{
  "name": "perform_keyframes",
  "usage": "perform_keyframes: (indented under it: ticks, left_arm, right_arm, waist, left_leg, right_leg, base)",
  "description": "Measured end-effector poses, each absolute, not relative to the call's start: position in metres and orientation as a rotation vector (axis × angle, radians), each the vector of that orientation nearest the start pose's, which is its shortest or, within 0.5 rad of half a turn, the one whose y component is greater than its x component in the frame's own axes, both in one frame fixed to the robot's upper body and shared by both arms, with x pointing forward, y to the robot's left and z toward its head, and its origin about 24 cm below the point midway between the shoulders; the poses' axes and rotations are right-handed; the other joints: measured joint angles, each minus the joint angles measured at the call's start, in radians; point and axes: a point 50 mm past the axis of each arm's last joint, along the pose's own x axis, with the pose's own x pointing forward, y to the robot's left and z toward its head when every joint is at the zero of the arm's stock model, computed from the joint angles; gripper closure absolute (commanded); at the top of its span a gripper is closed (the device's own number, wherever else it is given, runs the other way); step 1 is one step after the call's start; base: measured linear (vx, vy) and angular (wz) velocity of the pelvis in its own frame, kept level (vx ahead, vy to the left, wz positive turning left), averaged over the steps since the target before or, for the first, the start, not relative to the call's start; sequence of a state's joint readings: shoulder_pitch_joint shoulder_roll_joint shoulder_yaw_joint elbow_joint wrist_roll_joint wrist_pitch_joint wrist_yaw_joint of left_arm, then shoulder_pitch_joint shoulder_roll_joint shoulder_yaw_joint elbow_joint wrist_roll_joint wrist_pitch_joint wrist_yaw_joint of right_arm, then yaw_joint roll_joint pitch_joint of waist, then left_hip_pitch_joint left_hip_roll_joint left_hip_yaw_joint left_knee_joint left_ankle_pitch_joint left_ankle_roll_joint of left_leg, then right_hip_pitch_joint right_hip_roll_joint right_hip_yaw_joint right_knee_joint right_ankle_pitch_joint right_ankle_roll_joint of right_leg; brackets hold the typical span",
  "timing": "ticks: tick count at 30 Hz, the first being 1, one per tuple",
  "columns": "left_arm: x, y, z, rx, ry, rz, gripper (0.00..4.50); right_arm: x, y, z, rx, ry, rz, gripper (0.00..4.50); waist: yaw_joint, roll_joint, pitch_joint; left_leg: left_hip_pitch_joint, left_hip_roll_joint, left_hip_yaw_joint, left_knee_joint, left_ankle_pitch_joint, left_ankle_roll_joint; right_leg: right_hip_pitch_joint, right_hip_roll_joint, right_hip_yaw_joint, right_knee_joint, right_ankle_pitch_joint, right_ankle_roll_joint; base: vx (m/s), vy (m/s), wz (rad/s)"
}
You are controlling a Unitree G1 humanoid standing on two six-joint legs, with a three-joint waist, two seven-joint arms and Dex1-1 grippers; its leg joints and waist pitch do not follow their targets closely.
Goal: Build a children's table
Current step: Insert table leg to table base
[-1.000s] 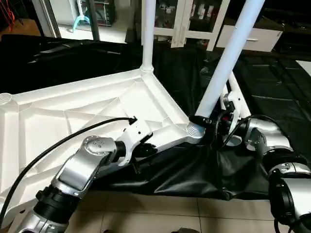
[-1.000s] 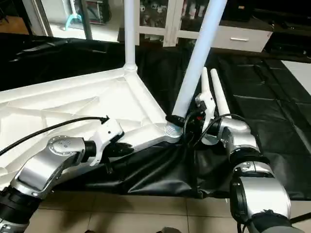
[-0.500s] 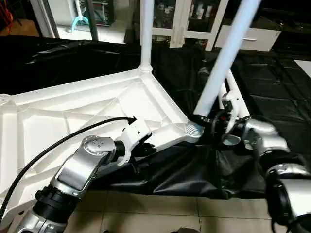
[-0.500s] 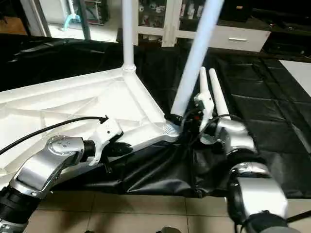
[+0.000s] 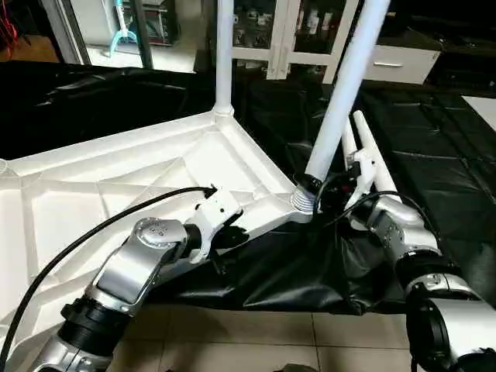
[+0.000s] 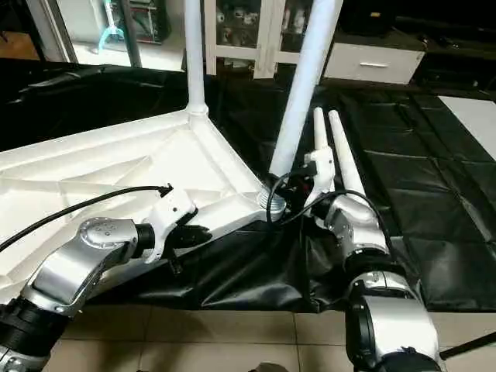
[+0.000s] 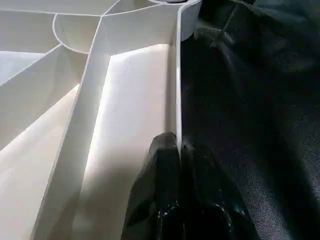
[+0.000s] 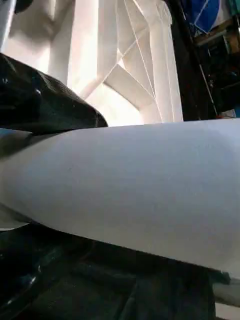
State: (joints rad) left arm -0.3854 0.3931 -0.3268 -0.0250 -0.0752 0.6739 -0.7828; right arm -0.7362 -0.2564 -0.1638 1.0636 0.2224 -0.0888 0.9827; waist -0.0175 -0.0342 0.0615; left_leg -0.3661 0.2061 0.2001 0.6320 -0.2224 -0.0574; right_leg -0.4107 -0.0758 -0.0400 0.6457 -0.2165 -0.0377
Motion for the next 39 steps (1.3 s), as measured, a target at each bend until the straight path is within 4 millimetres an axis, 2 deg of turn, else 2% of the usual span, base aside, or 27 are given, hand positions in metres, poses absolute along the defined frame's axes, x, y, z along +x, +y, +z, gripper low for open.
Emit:
perform_keyframes:
  ticks: [5,7,9,11,20,27,30,35,39]
  left_arm:
    - [0.281,0.113,0.067,0.319,0.505,-1.013,4.5]
    - [0.281,0.113,0.067,0.32,0.506,-1.027,4.5]
    - [0.28,0.114,0.067,0.324,0.506,-1.033,4.5]
    - [0.28,0.113,0.066,0.324,0.51,-1.035,4.5]
    - [0.279,0.113,0.064,0.323,0.518,-1.039,4.5]
    - [0.28,0.113,0.064,0.323,0.515,-1.035,4.5]
    - [0.279,0.113,0.064,0.32,0.514,-1.039,4.5]
    - [0.279,0.112,0.063,0.318,0.515,-1.043,4.5]
    - [0.279,0.112,0.061,0.309,0.526,-1.047,4.5]
  right_arm:
    - [0.347,-0.182,0.057,0.107,0.138,0.882,2.59]
    - [0.344,-0.185,0.058,0.034,0.134,0.93,2.59]
    - [0.341,-0.185,0.061,-0.118,0.141,1.017,2.59]
    - [0.339,-0.185,0.059,-0.139,0.146,1.029,2.59]
    - [0.334,-0.187,0.05,-0.039,0.121,0.973,2.59]
    - [0.332,-0.193,0.037,0.306,0.123,0.822,2.59]
    - [0.329,-0.196,0.033,0.401,0.132,0.795,2.59]
    - [0.325,-0.199,0.031,0.378,0.15,0.806,2.6]
    - [0.327,-0.196,0.037,0.163,0.155,0.882,2.6]
  waist:
    - [0.006,0.0,0.0]
    - [0.009,0.0,0.0]
    - [0.011,-0.001,-0.001]
    - [0.013,-0.003,-0.002]
    - [0.012,-0.008,-0.005]
    - [0.01,-0.006,-0.005]
    - [0.012,-0.005,-0.005]
    - [0.018,-0.005,-0.006]
    - [0.019,-0.005,-0.009]
  left_leg:
    - [-0.001,0.0,0.0,-0.001,0.0,0.0]
    - [0.0,0.0,0.0,-0.001,0.0,0.0]
    - [0.0,0.0,0.0,-0.001,0.0,0.0]
    - [0.001,0.0,0.0,-0.001,0.0,0.0]
    - [0.004,0.0,0.0,-0.001,-0.003,-0.005]
    - [0.004,0.0,0.0,-0.001,-0.003,-0.005]
    - [0.003,0.0,0.0,-0.001,-0.003,-0.005]
    - [0.004,0.0,0.0,-0.003,-0.003,-0.005]
    - [0.01,0.0,0.0,-0.008,-0.003,-0.005]
  right_leg:
    - [0.0,0.0,-0.001,-0.001,0.0,0.0]
    - [0.0,0.0,-0.001,-0.001,0.0,0.0]
    - [0.0,0.0,-0.001,-0.001,0.0,0.0]
    - [0.002,0.0,-0.001,-0.001,0.0,0.0]
    - [0.007,0.0,-0.001,-0.005,0.0,0.0]
    - [0.008,0.0,-0.001,-0.006,0.0,-0.001]
    - [0.008,0.0,-0.001,-0.006,0.0,-0.001]
    - [0.008,0.0,-0.002,-0.008,0.0,-0.001]
    - [0.013,0.0,-0.003,-0.013,0.0,0.0]
  base:
    - [0.0,0.0,0.0]
    - [0.0,0.0,0.0]
    - [0.0,0.0,0.0]
    - [0.0,0.0,0.0]
    - [0.0,0.0,0.0]
    - [0.0,0.0,0.0]
    - [0.0,0.0,0.0]
    - [0.0,0.0,0.0]
    - [0.0,0.0,0.0]
